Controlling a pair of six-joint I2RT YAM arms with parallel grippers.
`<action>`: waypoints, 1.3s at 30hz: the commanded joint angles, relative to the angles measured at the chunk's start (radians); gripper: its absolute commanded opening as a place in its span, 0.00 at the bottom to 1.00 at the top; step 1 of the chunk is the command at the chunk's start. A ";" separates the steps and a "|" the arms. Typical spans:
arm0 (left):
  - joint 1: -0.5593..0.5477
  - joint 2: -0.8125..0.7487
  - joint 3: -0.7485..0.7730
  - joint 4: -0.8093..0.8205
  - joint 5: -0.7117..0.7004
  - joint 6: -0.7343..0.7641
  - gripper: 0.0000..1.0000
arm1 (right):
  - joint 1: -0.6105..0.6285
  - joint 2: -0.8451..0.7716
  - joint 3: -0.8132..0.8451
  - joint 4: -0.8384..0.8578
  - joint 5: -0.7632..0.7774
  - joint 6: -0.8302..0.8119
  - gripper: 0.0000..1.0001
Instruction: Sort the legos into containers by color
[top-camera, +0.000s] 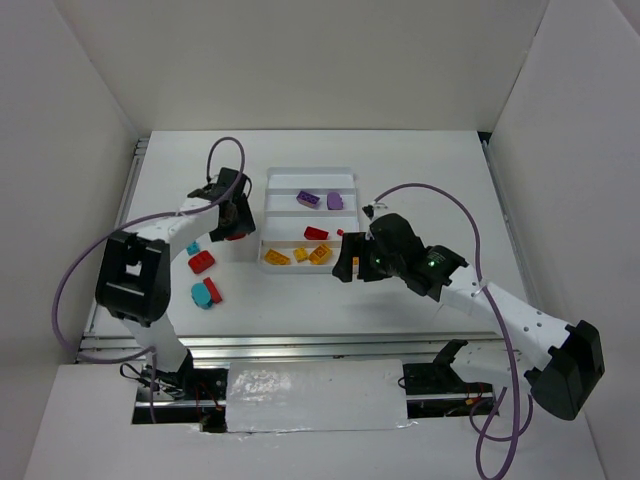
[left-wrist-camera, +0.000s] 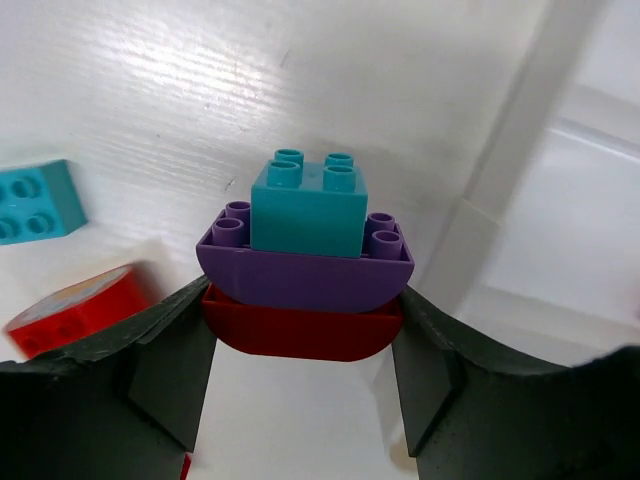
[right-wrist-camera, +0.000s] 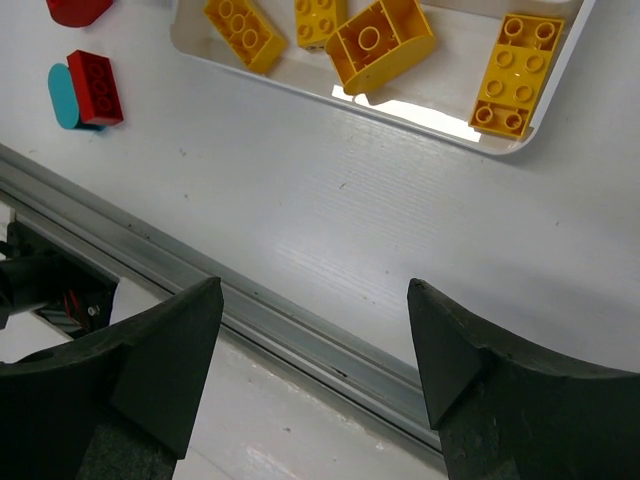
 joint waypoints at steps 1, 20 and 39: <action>-0.032 -0.178 0.057 -0.017 0.008 0.069 0.12 | 0.007 -0.031 -0.003 0.063 0.003 0.003 0.82; -0.589 -0.754 -0.242 0.386 0.541 0.547 0.00 | -0.020 -0.228 0.320 -0.166 0.194 0.184 0.86; -0.749 -0.628 -0.138 0.299 0.511 0.694 0.00 | 0.042 -0.168 0.139 -0.110 -0.255 0.147 0.72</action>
